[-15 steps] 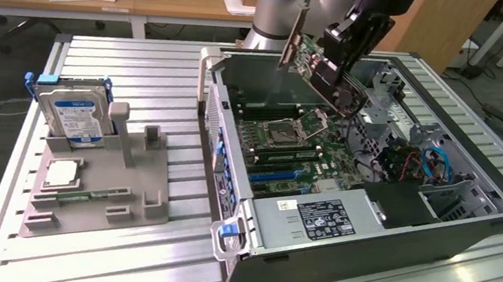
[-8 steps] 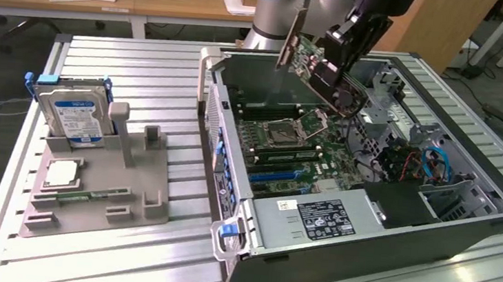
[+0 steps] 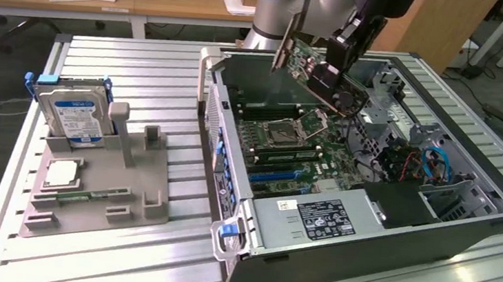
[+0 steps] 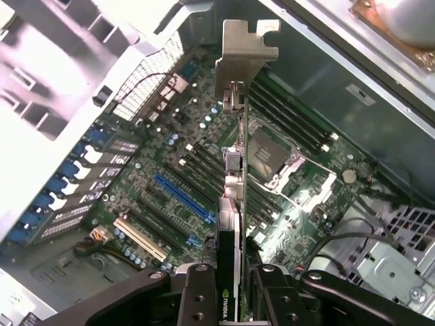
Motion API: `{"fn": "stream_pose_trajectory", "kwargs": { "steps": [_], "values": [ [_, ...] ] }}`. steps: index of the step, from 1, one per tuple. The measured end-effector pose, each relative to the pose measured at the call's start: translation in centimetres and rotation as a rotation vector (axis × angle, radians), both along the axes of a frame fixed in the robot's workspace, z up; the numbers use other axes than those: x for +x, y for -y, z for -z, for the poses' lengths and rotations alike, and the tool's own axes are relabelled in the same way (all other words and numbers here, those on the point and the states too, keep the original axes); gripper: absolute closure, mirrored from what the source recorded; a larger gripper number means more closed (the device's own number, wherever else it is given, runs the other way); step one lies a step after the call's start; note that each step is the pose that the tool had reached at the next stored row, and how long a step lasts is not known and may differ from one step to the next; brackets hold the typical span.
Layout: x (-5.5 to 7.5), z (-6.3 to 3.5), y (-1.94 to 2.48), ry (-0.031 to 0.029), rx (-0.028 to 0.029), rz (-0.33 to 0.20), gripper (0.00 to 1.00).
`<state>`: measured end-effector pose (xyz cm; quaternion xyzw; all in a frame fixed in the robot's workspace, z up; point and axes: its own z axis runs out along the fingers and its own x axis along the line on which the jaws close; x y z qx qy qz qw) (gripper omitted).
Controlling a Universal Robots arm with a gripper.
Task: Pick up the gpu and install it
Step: 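Insert the gpu into the slot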
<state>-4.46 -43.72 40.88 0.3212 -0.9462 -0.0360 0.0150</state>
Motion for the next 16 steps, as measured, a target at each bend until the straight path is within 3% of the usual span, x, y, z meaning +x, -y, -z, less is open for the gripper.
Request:
{"fn": "stream_pose_trajectory", "kwargs": {
  "steps": [8,12,13,14,16],
  "values": [
    [0.0,0.15,0.00,0.0010,-0.0006,-0.096,0.74],
    [0.0,0.30,0.00,0.0052,-0.0045,-0.125,0.74],
    [0.0,0.44,0.00,0.0100,-0.0066,-0.154,0.74],
    [0.0,0.66,0.00,0.0137,-0.0065,-0.215,0.74],
    [0.0,1.08,0.00,0.0178,-0.0061,-0.316,0.74]
  ]
}}
